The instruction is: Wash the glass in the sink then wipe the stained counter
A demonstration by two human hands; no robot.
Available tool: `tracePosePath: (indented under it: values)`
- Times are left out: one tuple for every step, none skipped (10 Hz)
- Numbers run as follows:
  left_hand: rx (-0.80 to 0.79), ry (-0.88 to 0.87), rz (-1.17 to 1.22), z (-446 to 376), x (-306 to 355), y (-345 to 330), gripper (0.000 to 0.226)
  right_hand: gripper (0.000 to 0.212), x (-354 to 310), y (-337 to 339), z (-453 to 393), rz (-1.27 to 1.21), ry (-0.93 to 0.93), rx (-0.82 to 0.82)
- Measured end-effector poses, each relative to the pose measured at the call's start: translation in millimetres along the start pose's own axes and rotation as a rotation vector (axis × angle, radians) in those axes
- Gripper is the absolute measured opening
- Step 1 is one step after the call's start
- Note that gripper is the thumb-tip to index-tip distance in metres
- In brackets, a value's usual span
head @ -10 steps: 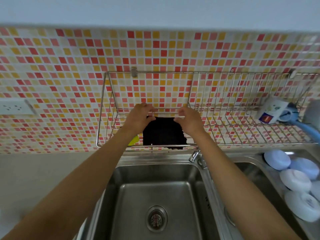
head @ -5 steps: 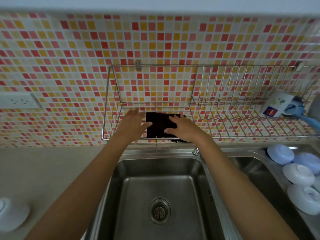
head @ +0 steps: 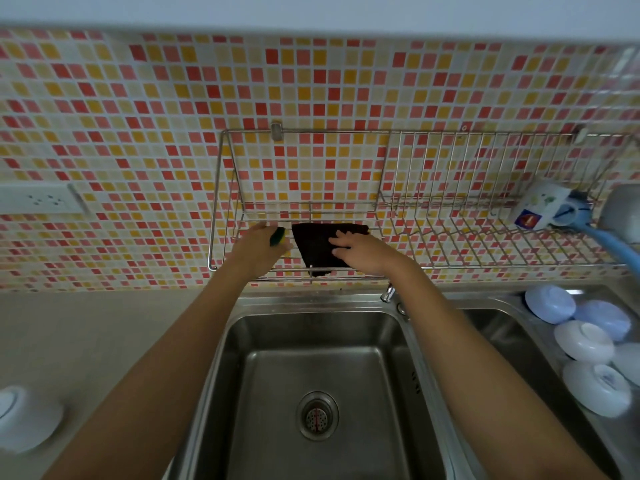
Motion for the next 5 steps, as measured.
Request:
tracePosePath:
  values:
    - [-0.101, -0.011, -0.198, -2.8, 1.9, -12.6, 0.071, 0.06, -5.5, -5.2, 1.7, 0.04, -0.004, -0.064]
    - [0.046, 0.023, -0.19, 0.3, -2.6, -9.2, 0.088, 0.066, -13.7, -7.5, 9.0, 0.131, 0.03, -0.01]
    - [0.173, -0.026, -0.277, 25.9, 1.8, -11.6, 0.082, 0.068, -22.4, -15.5, 16.8, 0.275, 0.053, 0.036]
    - [0.212, -0.035, -0.298, 46.0, 2.8, -10.7, 0.08, 0.062, -26.1, -6.5, 20.4, 0.304, 0.019, 0.103]
    - [0.255, -0.026, -0.31, 59.3, -0.4, -12.9, 0.071, 0.059, -34.9, -9.5, 29.8, 0.434, 0.016, 0.331]
Point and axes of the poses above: each hand's wrist, its own z-axis away from the middle knuckle, its own y-axis out of the back of the hand, x = y × z, the point moved 6 cm from there along -z, towards the middle knuckle, and after that the axes turned 13 degrees about y, right-handed, at the moved point
